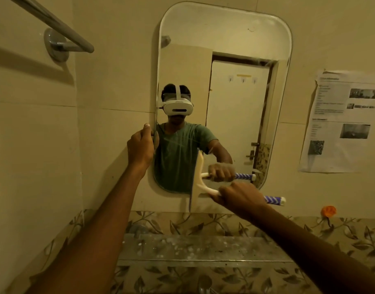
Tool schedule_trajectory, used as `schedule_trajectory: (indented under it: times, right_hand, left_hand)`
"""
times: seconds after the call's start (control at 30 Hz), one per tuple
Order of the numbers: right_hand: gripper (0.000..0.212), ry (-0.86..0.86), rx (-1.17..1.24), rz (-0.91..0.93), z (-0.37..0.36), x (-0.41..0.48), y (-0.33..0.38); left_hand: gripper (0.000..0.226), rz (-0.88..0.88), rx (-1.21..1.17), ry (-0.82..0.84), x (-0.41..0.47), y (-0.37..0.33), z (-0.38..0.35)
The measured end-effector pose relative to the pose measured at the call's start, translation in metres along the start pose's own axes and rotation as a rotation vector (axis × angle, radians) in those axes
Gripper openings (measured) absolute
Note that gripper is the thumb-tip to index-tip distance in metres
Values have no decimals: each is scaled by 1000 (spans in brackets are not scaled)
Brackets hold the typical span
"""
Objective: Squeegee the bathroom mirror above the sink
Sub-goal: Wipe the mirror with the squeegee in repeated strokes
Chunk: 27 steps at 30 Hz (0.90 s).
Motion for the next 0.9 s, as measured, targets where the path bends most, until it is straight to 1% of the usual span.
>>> schedule_trajectory:
  times: [0.03,0.1,0.13,0.23,0.27,0.37,0.43,0.53,0.63,0.67,0.77,0.9]
  right_hand:
    - [54,-3,-23,-25,0,-9,-12]
    - [73,-33,-97,-40,0,-21,-25]
    - [74,-35,-121,-35,0,-25,-27]
    - [50,-25,-87,-20,1,-18,-14]
    - [47,-33,-57,7,3,-10,-6]
    - [45,-97,-37,114,9,17,18]
    - [46,-111,-52,127,12,25,23]
    - [48,-67,7,50,10,10,-2]
    - [63,-69,-14,-22,7,-18,-39]
    - [62,-60,-31,-38,6,-24,-46]
    - [48,-56,-54,-44,3,-27,-45]
    - [42,-134,30,58,17,0,-13]
  left_hand:
    - [46,-3,3,0,0,0,0]
    - [44,-22,9,-7,-2,0,-2]
    - [43,-34,13,-12,-3,-1,-3]
    - [41,-37,51,-21,-4,-2,-3]
    - [41,-36,57,-25,-4,-2,-3]
    - [40,-28,59,-46,-4,-3,-5]
    - [41,-12,50,-50,-3,-2,-6]
    - [43,3,38,-52,-1,0,-5]
    - [46,12,26,-54,-1,2,-6]
    - [46,14,26,-55,-1,2,-6]
    - [44,20,20,-49,-4,-1,-5]
    - [44,59,10,-33,-7,-5,-3]
Point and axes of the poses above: each hand's wrist, its own x-axis towards the middle knuckle, its own z-axis out of the back of the hand, y = z × x, the point moved 3 cm from there along x, towards the middle knuckle, and after that the axes turned 8 degrees about z, right-handed, at the moved point
